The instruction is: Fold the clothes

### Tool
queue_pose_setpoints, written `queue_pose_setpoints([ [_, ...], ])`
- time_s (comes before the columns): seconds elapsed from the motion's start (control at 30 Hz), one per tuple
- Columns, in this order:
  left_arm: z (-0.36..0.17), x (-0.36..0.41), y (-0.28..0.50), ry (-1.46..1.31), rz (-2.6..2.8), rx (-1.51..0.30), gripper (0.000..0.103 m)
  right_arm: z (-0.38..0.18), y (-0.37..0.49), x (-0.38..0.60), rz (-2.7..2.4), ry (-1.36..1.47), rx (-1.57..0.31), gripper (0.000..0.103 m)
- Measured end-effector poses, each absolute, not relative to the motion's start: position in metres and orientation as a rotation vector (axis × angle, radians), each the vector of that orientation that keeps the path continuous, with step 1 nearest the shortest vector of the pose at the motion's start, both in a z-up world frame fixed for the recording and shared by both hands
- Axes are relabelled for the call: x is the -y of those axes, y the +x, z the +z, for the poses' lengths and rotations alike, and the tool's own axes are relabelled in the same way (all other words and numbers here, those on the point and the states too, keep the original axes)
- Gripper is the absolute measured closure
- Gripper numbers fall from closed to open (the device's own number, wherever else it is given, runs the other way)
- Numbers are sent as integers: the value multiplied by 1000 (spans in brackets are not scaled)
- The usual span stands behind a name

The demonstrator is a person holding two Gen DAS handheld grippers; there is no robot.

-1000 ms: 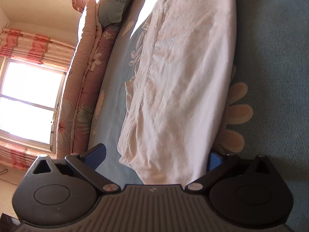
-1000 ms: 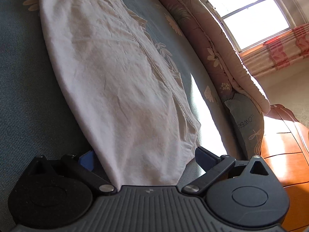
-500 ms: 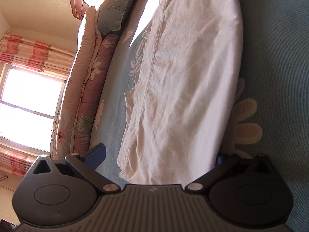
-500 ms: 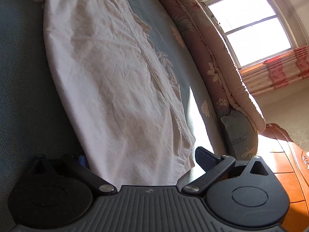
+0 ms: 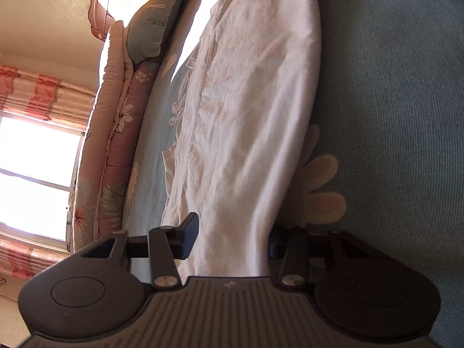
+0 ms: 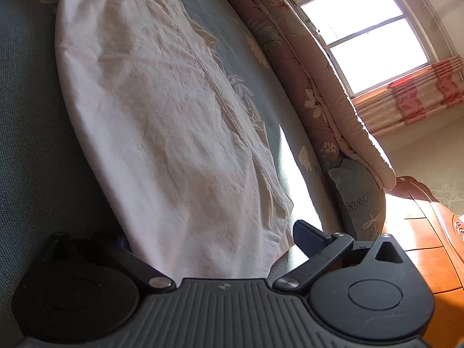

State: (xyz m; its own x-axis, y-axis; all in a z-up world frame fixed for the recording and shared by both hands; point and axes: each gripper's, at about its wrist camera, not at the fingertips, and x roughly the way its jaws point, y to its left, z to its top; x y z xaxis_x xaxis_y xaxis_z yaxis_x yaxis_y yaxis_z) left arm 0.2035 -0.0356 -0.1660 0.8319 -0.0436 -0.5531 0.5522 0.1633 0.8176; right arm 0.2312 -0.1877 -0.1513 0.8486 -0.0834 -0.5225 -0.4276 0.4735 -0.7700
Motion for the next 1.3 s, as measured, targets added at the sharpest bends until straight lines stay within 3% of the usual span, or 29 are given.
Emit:
queue_pose_setpoints([
  [0.27, -180, 47, 198, 1415, -384, -443, 103, -153, 231, 187, 210, -1068, -538, 3],
  [0.4, -179, 46, 197, 1394, -383, -444, 103, -155, 228, 183, 214, -1090, -546, 12],
  [0.47, -179, 45, 195, 1390, -381, -442, 103, -157, 224, 180, 226, -1101, -550, 22],
  [0.57, -179, 44, 195, 1386, -383, -443, 103, -163, 217, 175, 253, -1120, -559, 47],
  [0.63, -179, 43, 195, 1383, -384, -442, 103, -169, 211, 170, 282, -1159, -564, 74],
  [0.7, -179, 43, 195, 1380, -385, -442, 103, -185, 202, 163, 279, -1256, -538, 94],
  [1.03, -177, 41, 196, 1369, -392, -441, 103, -197, 202, 152, 241, -1351, -526, 94],
  [1.3, -175, 38, 199, 1360, -408, -436, 103, -203, 203, 157, 321, -1584, -500, 94],
])
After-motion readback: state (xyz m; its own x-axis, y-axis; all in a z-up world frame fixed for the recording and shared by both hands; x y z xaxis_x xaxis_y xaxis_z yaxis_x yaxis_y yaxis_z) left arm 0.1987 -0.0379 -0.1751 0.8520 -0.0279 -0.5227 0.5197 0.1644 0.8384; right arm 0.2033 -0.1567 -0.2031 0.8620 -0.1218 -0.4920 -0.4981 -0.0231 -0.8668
